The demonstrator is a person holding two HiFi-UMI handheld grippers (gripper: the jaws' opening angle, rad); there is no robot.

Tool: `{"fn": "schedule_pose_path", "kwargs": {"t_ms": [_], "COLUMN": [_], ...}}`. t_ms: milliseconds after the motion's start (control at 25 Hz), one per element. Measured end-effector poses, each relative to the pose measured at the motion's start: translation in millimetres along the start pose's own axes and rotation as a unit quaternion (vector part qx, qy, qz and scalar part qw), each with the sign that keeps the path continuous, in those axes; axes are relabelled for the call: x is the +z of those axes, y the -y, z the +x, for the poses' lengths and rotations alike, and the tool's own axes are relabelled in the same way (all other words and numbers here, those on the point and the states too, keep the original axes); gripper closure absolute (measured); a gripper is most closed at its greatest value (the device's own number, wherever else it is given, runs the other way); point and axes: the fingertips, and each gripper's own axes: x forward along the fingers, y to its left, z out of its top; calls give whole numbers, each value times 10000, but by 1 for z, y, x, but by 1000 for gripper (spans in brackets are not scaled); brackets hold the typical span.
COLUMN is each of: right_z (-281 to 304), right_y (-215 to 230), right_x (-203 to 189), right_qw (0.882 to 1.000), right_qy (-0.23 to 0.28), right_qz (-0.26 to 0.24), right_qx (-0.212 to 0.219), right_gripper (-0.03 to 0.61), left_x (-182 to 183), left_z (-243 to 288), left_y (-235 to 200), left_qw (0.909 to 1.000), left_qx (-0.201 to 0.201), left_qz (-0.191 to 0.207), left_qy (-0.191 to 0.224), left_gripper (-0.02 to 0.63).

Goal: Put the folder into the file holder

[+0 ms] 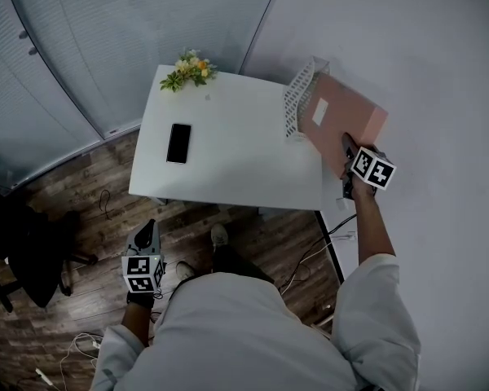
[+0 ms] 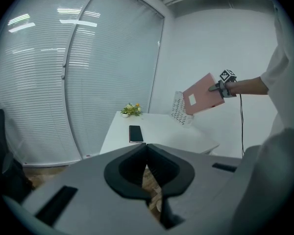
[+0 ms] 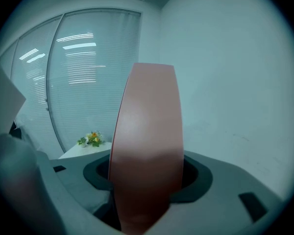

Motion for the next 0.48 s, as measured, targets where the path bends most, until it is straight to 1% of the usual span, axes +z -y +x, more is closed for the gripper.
{"fn": "schedule_pose_path", "kwargs": {"t_ms": [160,240,360,480], "right_z": [4,7,20,39], "right_y": [-16,-23,-26,-23], "right_x": [-4,-6,-1,11], "right_qw": [9986,9976,9975,9973], "right_qy": [-37,-70,-180,-518], "right_qz": [-499,-661,-629,-470], "right_qx": [-148,-207,-250,-244], "right_gripper": [284,284,282,281], "left_x": [1,1,0,-2], "left_z": [4,5,8,10], "left_y": [-2,-3,-8,-15], "left_qw": [10000,10000,9999,9998], "left_qx": [-16,-19,-7,35], "left_qz": [-61,-84,-124,-169], "left_qy": [19,16,-4,-25], "left_gripper": [604,604,604,604]}}
